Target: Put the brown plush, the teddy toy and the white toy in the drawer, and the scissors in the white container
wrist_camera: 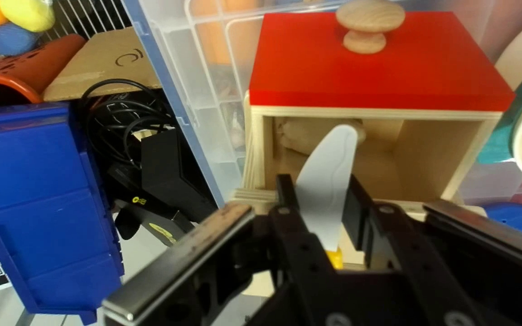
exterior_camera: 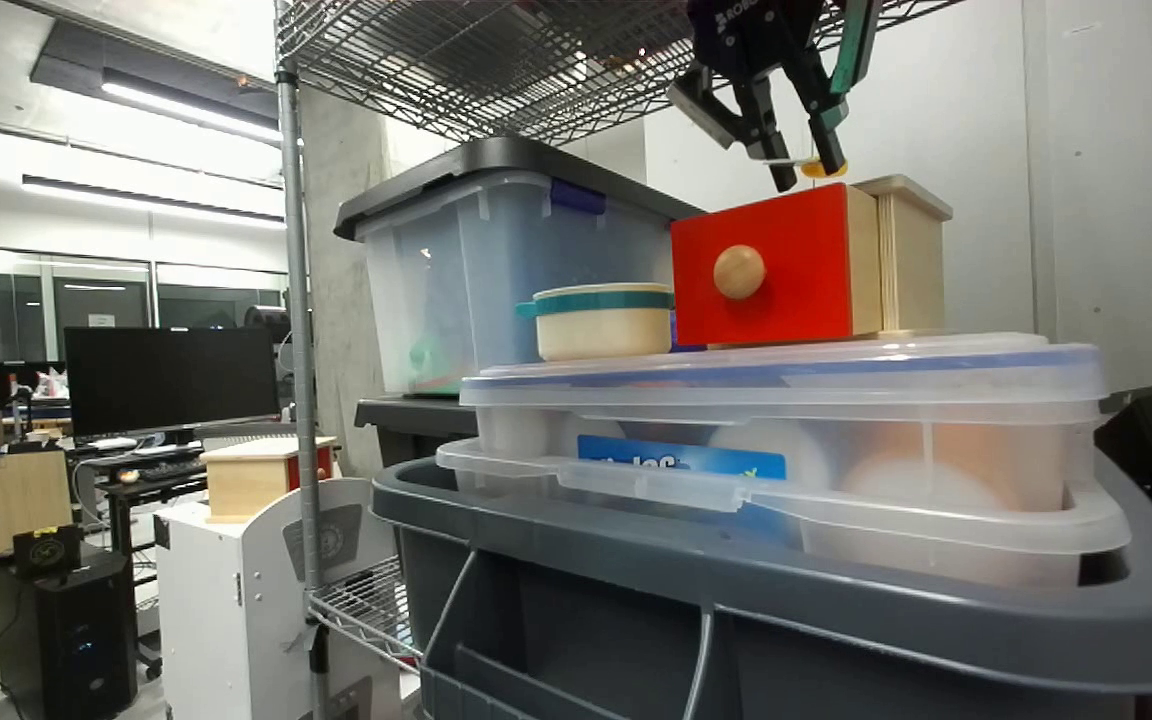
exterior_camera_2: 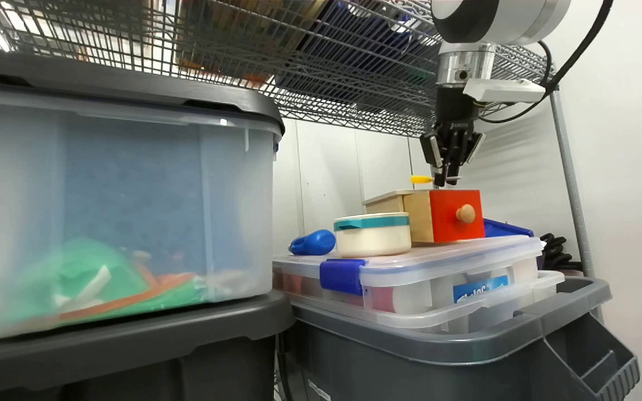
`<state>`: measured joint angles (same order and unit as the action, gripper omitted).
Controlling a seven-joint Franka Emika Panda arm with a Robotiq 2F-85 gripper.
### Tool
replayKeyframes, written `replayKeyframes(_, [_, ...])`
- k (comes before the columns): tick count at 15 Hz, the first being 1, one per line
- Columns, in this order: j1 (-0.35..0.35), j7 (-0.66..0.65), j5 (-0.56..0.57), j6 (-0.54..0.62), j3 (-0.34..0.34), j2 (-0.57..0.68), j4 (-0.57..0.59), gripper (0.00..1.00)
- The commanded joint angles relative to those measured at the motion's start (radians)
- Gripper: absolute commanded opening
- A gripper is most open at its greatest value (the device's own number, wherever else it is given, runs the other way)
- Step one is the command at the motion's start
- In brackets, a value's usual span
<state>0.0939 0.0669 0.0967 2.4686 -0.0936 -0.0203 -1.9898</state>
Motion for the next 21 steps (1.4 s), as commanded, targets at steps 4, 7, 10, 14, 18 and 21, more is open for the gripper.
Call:
replayKeyframes(4, [-0.016,-0.007,0.011,-0.028,0.02,-0.024,0.007,0.07])
replayKeyframes(7, [-0.027,-0.01,0.008,-0.032,0.032,-0.031,0.01,0.07])
replayKeyframes(10, [-0.043,-0.012,0.009,-0.033,0.047,-0.042,0.004,0.07])
replayKeyframes(14, [-0.06,-0.009,0.005,-0.036,0.065,-0.046,0.001,0.07])
replayKeyframes(18, [-0.07,-0.007,0.001,-0.033,0.077,-0.044,-0.003,0.07])
replayKeyframes(21, [-0.078,-0.003,-0.002,-0.028,0.085,-0.042,-0.006,0.07])
